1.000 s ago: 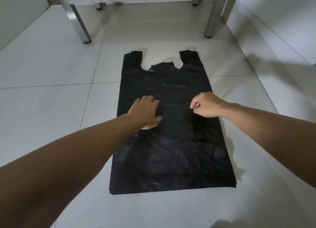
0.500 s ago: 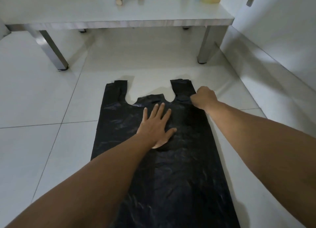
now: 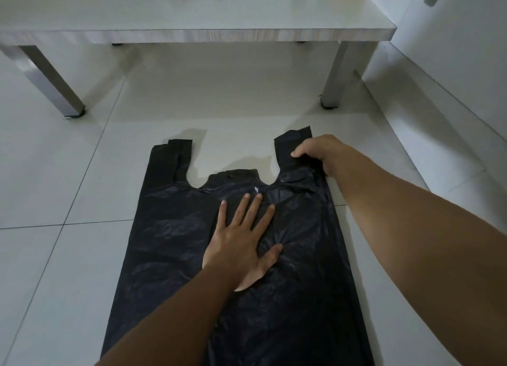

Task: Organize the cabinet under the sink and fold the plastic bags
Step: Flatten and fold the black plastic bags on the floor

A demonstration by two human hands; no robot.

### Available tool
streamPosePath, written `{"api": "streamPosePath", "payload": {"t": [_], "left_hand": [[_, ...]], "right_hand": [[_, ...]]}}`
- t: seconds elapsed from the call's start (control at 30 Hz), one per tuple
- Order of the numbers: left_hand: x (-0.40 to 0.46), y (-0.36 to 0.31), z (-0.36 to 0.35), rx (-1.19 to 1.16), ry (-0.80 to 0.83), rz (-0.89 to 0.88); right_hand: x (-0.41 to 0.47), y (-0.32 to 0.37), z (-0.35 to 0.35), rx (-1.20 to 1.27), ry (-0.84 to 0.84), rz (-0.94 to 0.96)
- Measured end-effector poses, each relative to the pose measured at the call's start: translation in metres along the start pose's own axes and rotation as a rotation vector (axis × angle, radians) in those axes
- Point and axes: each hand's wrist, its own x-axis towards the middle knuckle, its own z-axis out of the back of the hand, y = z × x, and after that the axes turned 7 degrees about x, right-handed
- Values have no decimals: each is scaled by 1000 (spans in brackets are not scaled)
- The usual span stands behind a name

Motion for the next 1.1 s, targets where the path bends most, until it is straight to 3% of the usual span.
{"api": "streamPosePath", "payload": {"t": [0.2,0.43,0.6,0.8,1.0,1.1], "left_hand": [[0,-2,3,19,35,15],[2,-3,6,30,71,25],[2,-2,6,19,68,25],[2,-1,4,39,62,9],[2,0,0,36,43,11],[2,-1,1,38,40,10]], "right_hand": [[16,6,8,43,129,-53],[-8,7,29,156,243,217],[-37,-16,31,10,312,447],[-71,-63,27,-342,400,595],[-67,-107,23,-584,337,639],[-67,-108,23,-523,302,642]]}}
